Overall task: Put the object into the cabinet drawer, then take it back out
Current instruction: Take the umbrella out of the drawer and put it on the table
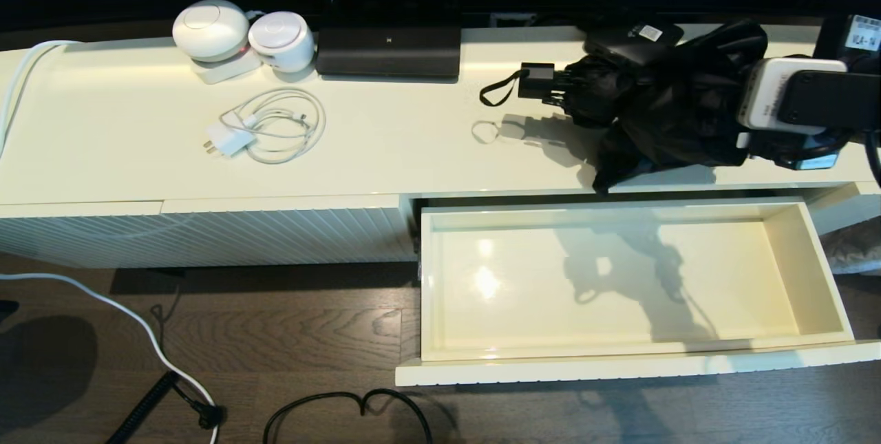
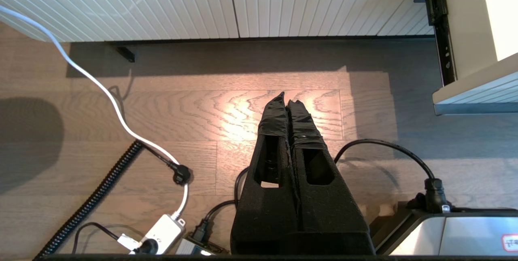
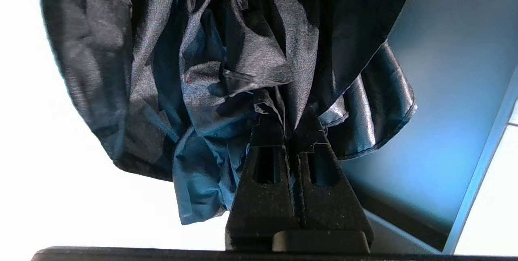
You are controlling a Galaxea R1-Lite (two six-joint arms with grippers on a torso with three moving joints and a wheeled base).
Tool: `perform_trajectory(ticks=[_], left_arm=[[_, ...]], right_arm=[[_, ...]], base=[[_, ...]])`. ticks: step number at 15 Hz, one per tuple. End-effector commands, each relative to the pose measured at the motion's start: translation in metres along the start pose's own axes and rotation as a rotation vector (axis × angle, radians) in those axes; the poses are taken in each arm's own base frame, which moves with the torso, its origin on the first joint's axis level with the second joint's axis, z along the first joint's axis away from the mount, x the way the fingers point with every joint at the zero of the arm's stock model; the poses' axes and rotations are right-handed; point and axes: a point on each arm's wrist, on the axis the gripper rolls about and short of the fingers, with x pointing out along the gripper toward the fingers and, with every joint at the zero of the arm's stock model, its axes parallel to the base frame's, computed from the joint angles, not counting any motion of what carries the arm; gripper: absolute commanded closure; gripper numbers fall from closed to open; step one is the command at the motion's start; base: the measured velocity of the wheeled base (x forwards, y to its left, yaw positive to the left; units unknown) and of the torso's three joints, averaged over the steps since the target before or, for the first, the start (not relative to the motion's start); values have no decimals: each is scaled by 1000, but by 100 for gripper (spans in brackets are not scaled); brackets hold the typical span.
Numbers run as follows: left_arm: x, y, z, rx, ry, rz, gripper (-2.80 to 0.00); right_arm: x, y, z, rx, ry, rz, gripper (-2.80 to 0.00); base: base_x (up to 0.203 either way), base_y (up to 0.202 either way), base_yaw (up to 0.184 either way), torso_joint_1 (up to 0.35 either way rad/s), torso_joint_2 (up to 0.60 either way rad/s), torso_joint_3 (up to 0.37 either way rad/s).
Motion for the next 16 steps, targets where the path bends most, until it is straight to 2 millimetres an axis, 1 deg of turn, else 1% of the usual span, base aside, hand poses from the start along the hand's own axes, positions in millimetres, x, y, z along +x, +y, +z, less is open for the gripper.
perform_trajectory(ticks=[1,4,6,10,14,16], left_arm=[[0,0,0,0,-1,0,0],[0,0,0,-1,-2,0,0],[0,0,0,0,-2,2,0],[0,0,0,0,-2,0,0],[0,0,0,-1,-2,1,0],[0,0,0,-1,-2,0,0]], right_arm=[[29,10,-2,-7,9,27,0],[45,10,-4,-7,12,16,0],[48,11,-4,-9,2,10,0],[63,12,-7,-7,5,-23,0],[72,12,-9,-7,6,-41,0],[70,12,-9,-9,5,-43,0]], base=[[0,0,0,0,0,0],[0,0,0,0,0,0],[0,0,0,0,0,0],[0,0,0,0,0,0],[0,0,0,0,0,0],[0,0,0,0,0,0]])
